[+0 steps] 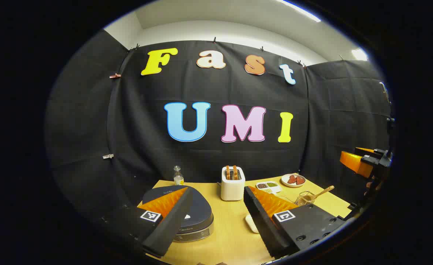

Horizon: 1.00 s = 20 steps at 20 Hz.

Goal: Close the left gripper, press the button to open the rice cooker; take a wooden spoon from the chopstick holder with the right hand, scoop a spoonful of rice and pour it into the rice cooker, then put the wooden spoon back into the chopstick holder.

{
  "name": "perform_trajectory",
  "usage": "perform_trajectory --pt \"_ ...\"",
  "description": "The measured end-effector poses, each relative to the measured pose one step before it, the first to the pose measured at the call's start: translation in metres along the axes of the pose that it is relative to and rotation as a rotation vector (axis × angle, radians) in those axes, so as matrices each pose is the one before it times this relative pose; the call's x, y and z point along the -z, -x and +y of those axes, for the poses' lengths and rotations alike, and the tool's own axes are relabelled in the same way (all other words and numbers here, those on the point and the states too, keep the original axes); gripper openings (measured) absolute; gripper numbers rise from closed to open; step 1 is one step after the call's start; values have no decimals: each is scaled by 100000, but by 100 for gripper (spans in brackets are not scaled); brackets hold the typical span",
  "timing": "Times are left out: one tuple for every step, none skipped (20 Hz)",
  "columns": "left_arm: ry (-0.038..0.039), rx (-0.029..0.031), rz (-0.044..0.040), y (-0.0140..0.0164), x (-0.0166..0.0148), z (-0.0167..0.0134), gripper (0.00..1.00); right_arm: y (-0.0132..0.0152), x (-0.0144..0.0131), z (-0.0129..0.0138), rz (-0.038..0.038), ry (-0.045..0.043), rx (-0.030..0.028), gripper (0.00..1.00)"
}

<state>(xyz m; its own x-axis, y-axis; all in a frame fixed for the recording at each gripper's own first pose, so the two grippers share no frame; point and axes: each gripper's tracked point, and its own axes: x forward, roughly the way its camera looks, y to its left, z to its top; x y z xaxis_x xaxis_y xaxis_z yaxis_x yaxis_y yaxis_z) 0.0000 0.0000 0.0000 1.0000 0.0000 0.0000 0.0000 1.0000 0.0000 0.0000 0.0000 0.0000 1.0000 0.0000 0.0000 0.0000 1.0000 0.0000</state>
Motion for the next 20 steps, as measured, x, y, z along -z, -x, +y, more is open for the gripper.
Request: perform_trajectory --pt "416 -250 47 111 102 442 96 229 -139 144 -78 123 63 98" --pt "547 -352 -85 177 17 357 96 196 -156 146 131 -207 -9 98" --pt "385 -487 -408 186 34 405 96 212 12 133 -16 -364 -236 98" --pt "-20 -951 -454 275 -146 458 96 120 -108 151 -437 -219 -374 98" --pt "-228 -1170 -188 206 89 387 96 119 -104 237 -449 146 -721 98" --pt "-97 -772 15 294 -28 280 96 122 -25 170 -16 513 -766 98" --pt "78 -484 -56 191 83 48 96 30 137 -43 39 462 -209 98" --pt "-51 -979 39 219 39 92 95 64 43 -79 93 51 -313 98" --pt "-138 -665 494 110 221 22 95 51 -86 63 -13 -276 -355 98" --pt "-97 -367 530 54 160 -221 95 -65 -61 -62 -335 145 -76 98" --pt "-21 -552 499 -167 122 -114 96 -132 40 -151 -425 784 -191 98" --pt "195 -409 414 -58 11 -188 96 -263 199 -24 87 679 -544 98" --pt "314 -329 567 -88 149 -247 96 -300 423 174 805 -19 -996 96" --pt "349 -78 662 -152 8 -338 95 -385 411 87 1311 -810 -1017 96" --pt "240 -241 352 -223 131 -281 95 -345 297 -20 840 -1167 -913 98" --pt "72 -566 57 -195 -161 -225 96 -400 140 -79 228 -629 -639 98" --pt "51 -599 333 -214 15 -130 95 -387 205 -75 602 -171 -654 98" --pt "260 -215 110 -161 -53 -298 96 -379 290 -120 489 23 -587 98" --pt "504 307 136 -157 10 -389 96 -201 109 -293 184 18 -185 98" --pt "483 472 366 -247 42 -394 96 -300 19 -286 -24 -245 -28 98"
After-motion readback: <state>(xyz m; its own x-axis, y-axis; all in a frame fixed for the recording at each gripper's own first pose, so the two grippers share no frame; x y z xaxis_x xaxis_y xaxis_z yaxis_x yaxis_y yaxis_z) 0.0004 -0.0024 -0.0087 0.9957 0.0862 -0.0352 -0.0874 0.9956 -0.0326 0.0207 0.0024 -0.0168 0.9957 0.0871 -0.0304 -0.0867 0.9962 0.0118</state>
